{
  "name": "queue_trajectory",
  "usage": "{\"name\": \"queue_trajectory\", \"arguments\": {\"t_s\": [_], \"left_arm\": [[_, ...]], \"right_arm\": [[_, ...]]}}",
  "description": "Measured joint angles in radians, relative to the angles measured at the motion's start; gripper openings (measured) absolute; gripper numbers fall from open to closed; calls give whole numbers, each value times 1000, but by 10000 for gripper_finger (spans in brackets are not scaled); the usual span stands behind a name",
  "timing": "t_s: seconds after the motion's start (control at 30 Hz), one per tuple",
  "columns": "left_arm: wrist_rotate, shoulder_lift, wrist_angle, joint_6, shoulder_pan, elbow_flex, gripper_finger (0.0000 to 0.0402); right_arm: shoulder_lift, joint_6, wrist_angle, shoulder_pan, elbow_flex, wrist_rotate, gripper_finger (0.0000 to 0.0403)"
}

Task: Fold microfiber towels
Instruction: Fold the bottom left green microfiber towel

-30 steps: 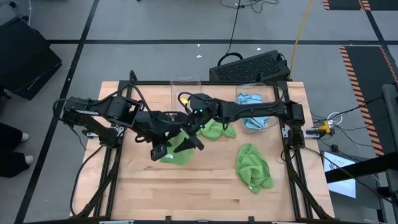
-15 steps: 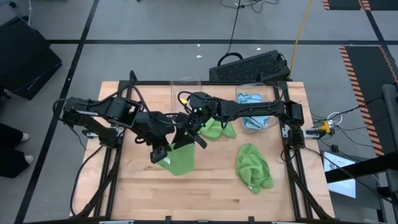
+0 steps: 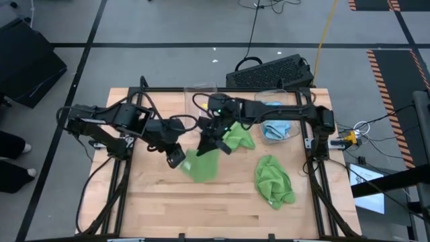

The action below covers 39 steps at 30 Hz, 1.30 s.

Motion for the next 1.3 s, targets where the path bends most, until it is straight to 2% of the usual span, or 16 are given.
{"name": "queue_trajectory", "arguments": {"t_s": [0.23, 0.4, 0.5, 0.77, 0.97, 1.03, 1.17, 1.3], "left_arm": [[-151, -11, -55, -103, -44, 1, 212], [-310, -16, -111, -102, -69, 1, 258], [-395, -14, -103, -48, -62, 0, 262], [-440, -15, 44, 207, -1, 0, 222], [-430, -33, 84, 140, 9, 0, 194], [-433, -42, 113, 163, 14, 1, 192], [-428, -50, 222, 232, 24, 0, 206], [-411, -66, 387, 272, 44, 0, 250]], "right_arm": [[-110, -105, -236, -51, 0, 156, 2], [-209, -105, -326, -71, 0, 274, 1], [-278, -83, -339, -75, 0, 366, 1], [-438, -13, -349, -78, 0, 537, 1], [-554, 10, -377, -78, 0, 631, 2], [-588, 15, -369, -78, 0, 658, 2], [-634, 16, -333, -78, 0, 699, 3], [-646, 25, -259, -77, 0, 716, 3]]}}
